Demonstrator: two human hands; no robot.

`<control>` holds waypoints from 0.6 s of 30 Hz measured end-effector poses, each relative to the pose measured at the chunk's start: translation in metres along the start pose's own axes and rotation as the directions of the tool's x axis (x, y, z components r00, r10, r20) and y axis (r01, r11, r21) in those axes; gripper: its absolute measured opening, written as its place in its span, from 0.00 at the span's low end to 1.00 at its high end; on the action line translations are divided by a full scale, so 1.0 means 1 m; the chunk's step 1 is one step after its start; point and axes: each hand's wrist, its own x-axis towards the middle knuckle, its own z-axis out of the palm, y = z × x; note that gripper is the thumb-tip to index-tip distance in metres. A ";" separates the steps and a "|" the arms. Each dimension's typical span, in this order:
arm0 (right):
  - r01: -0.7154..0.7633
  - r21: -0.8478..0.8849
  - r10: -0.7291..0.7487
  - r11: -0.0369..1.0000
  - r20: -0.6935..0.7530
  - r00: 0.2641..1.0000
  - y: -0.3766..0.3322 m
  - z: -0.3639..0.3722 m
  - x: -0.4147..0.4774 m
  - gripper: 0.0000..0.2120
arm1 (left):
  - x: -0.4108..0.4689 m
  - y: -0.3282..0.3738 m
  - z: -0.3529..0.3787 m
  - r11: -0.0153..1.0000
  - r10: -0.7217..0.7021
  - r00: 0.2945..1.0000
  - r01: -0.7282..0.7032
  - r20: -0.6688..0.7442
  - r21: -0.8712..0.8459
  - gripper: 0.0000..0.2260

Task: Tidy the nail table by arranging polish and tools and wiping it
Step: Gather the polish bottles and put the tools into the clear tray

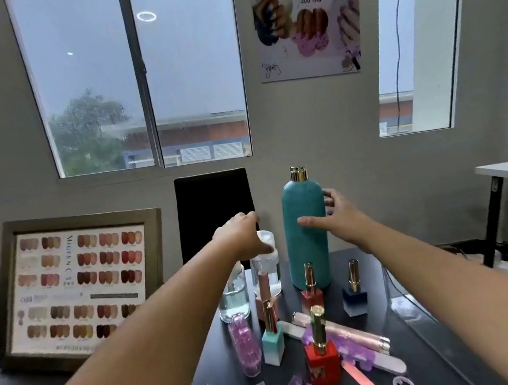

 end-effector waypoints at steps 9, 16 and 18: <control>0.043 -0.058 -0.047 0.997 -0.059 0.997 0.010 0.012 0.029 0.39 | 0.032 -0.005 0.003 0.997 0.035 0.991 -0.044 0.127 0.064 0.26; 0.026 -0.159 -0.069 0.987 -0.272 0.960 0.023 -0.033 0.030 0.37 | 0.053 0.026 0.017 0.992 0.125 0.992 -0.125 0.014 0.003 0.25; 0.002 -0.153 -0.053 0.988 -0.330 0.943 0.029 -0.061 0.030 0.37 | 0.065 0.048 0.026 0.988 0.148 0.989 -0.149 -0.015 -0.032 0.24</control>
